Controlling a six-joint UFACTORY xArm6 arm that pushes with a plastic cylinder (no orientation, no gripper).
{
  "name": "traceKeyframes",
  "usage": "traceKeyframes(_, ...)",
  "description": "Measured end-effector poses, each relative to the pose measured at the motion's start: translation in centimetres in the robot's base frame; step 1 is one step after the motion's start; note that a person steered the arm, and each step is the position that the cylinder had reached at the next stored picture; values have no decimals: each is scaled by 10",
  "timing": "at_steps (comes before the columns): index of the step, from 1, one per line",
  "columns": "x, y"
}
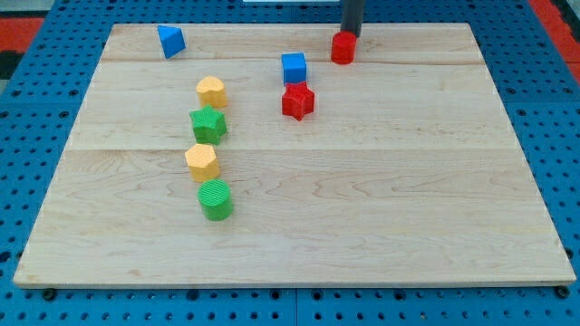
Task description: Point at the green circle
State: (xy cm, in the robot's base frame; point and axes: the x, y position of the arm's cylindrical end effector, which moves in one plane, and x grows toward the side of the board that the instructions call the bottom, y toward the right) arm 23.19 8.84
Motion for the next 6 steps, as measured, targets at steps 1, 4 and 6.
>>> traceKeyframes(1, 43, 3)
traceKeyframes(4, 209, 78)
traceKeyframes(6, 282, -85)
